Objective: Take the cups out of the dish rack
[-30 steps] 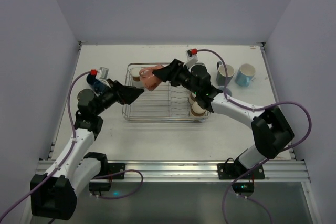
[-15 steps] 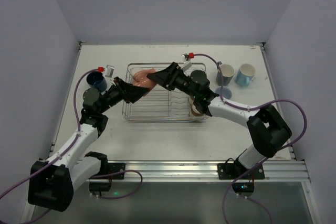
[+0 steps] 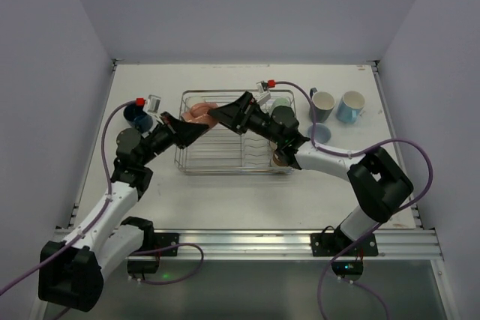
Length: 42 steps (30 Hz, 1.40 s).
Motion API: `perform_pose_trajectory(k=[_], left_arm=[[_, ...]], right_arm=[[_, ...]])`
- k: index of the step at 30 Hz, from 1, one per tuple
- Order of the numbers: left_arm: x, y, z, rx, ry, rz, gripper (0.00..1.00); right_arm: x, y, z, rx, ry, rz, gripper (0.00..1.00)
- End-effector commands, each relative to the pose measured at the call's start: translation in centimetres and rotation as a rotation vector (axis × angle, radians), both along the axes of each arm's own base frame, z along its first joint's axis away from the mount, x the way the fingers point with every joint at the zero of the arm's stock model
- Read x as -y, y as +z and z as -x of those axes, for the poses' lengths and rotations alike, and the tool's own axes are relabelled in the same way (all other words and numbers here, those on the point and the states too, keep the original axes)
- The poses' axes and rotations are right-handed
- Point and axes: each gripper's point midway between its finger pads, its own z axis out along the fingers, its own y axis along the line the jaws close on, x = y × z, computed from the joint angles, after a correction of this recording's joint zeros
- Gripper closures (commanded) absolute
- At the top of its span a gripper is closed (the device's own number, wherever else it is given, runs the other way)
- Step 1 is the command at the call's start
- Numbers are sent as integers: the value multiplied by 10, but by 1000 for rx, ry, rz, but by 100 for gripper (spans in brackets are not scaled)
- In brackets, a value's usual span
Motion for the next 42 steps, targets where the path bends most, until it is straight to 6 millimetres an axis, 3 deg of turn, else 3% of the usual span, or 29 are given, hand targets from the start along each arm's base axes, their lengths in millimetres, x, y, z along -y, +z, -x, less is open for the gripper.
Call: perform_pose_trajectory(k=[1, 2, 3, 4, 6, 7, 9, 10, 12, 13, 15, 16, 17, 18, 23, 30, 35, 39, 42], left_arm=[[-14, 30, -3, 109, 98, -79, 100], [-19, 47, 1, 174, 128, -105, 100], [-28, 53, -4, 175, 194, -122, 100], [-34, 42, -4, 121, 222, -164, 100], [-48, 59, -5, 156, 310, -201, 100], [-52, 50, -4, 111, 326, -228, 100], [-63, 56, -7, 95, 388, -259, 100], [-69, 43, -7, 28, 412, -296, 100], [-88, 45, -17, -12, 519, -355, 100], [-96, 29, -16, -84, 544, -407, 100], [-113, 22, -23, -144, 623, -483, 100], [-121, 8, -19, -205, 639, -531, 100], [-126, 3, -20, -224, 652, -566, 100], [-135, -2, -20, -246, 687, -591, 100], [-176, -47, -14, -404, 755, -688, 100], [-189, -114, -22, -610, 702, -795, 100], [-189, -153, -23, -745, 677, -826, 100], [-212, -170, -22, -806, 750, -887, 100], [-217, -179, -25, -838, 752, -917, 96]], right_arm=[[4, 33, 13, 117, 20, -56, 1], [4, 31, 13, 115, 21, -52, 1], [5, 31, 12, 116, 18, -50, 1], [6, 29, 12, 115, 13, -47, 1], [7, 27, 13, 125, 11, -38, 1], [8, 27, 12, 130, 10, -33, 1], [9, 24, 13, 143, 6, -10, 1], [9, 21, 13, 142, 0, 1, 1], [13, 16, 14, 147, -7, 28, 1], [15, 14, 13, 149, -14, 38, 1], [19, 11, 13, 174, -27, 91, 1], [22, 11, 12, 186, -38, 117, 1], [24, 1, 10, 168, -47, 177, 1], [27, 9, 9, 226, -58, 213, 1], [29, 2, 6, 287, -22, 424, 1], [21, -3, 17, 383, 144, 573, 1], [25, -9, 17, 402, 135, 624, 1], [27, -10, 19, 410, 134, 637, 1], [25, -13, 19, 409, 138, 643, 1]])
